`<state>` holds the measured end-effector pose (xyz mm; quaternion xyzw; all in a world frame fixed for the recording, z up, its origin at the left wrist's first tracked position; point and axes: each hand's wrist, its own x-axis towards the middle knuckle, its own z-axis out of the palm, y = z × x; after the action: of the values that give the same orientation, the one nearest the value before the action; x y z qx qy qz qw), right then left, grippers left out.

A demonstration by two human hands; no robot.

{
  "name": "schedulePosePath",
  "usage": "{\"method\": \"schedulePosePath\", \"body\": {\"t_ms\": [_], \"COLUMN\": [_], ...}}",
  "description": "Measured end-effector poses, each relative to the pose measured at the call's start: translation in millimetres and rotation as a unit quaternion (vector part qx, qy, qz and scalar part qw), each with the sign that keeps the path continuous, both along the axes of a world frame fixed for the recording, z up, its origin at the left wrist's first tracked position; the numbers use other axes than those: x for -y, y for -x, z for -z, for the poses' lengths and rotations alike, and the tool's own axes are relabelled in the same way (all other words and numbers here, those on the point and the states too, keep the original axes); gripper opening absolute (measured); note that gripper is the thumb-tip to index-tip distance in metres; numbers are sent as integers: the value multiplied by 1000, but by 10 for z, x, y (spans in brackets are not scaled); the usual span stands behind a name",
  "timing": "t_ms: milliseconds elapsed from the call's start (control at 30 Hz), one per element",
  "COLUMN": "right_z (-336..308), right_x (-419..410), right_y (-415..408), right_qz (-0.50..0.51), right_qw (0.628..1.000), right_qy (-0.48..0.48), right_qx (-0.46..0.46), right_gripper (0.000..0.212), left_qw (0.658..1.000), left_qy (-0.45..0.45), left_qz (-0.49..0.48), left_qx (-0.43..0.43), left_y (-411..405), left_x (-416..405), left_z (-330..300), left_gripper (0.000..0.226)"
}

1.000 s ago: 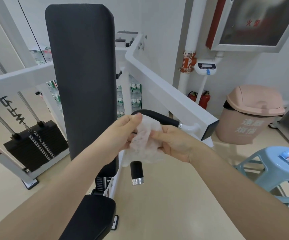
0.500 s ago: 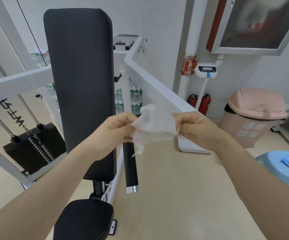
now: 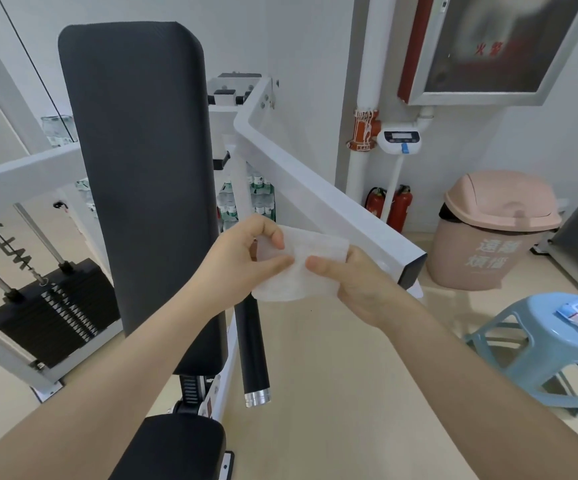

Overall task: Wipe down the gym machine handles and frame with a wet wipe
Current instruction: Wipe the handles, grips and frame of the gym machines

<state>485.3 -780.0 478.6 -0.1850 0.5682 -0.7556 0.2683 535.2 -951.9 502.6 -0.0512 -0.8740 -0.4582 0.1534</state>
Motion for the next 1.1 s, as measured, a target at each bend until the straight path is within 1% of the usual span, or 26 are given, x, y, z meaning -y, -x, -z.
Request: {"method": "schedulePosePath", "body": {"t_ms": [67,100,133,167,200,233,267,300,333,367,400,433,500,567,600,667,733,767,800,867,900,933,967,1000,1067,1100], "right_z": [1,4,-2,-25,-36,-31,-17,33,127,265,389,504,618,631,628,645,645,650,657,677,652,610,578,548,471,453], "right_x": [22,20,5,-17,-41,-52,-41,2,56,108,150,172,236,410,532,697,626,525,418,278,327,448,604,742,875,842], "right_y": [13,58,133,213,294,353,378,367,327,293,267,265,307,295,253,190,227,260,286,297,285,276,269,257,250,263], "right_qz": [44,93,164,250,331,374,370,330,274,222,189,184,204,201,190,172,149,140,156,216,225,216,196,185,176,163], "right_qw": [998,994,985,968,931,873,805,746,701,682,677,674,649,648,653,640,638,639,633,615,621,634,642,634,614,622], "right_qy": [28,39,24,-32,-133,-257,-363,-441,-497,-527,-538,-538,-550,-559,-547,-523,-521,-539,-556,-590,-597,-598,-592,-582,-553,-540], "right_qx": [22,35,37,4,-73,-181,-288,-374,-431,-455,-464,-471,-484,-477,-488,-535,-547,-531,-516,-476,-455,-440,-447,-475,-535,-542], "right_gripper": [23,23,21,20,18,17,21,25,26,27,28,29,33,46,52,60,59,55,50,37,37,42,48,52,50,48], "left_qw": [1000,1000,999,996,992,989,986,983,980,978,977,975,973,972,972,972,973,973,973,974,974,974,973,973,972,972], "left_qy": [-24,-5,33,71,96,104,100,93,83,68,50,34,3,-33,-49,-57,-49,-51,-55,-63,-69,-72,-72,-73,-82,-88], "left_qz": [8,-1,-19,-42,-65,-86,-101,-109,-110,-108,-105,-104,-105,-102,-98,-94,-90,-87,-82,-74,-73,-74,-77,-80,-81,-77], "left_qx": [16,21,23,28,39,59,86,114,141,163,179,192,205,210,210,208,208,209,208,204,202,203,205,206,206,206], "left_y": [16,28,47,71,91,104,108,111,110,102,84,56,12,-18,-31,-42,-46,-50,-56,-71,-74,-77,-77,-72,-65,-68], "left_x": [15,45,95,153,215,264,301,325,340,355,369,387,429,456,456,458,463,469,472,475,472,470,469,469,477,485], "left_z": [-15,-8,11,44,85,128,175,223,268,315,355,396,480,526,528,523,513,510,508,500,495,497,504,510,515,510], "left_gripper": [26,30,35,43,49,54,58,62,65,65,63,59,55,54,54,55,56,55,53,49,49,49,49,51,54,53]}}
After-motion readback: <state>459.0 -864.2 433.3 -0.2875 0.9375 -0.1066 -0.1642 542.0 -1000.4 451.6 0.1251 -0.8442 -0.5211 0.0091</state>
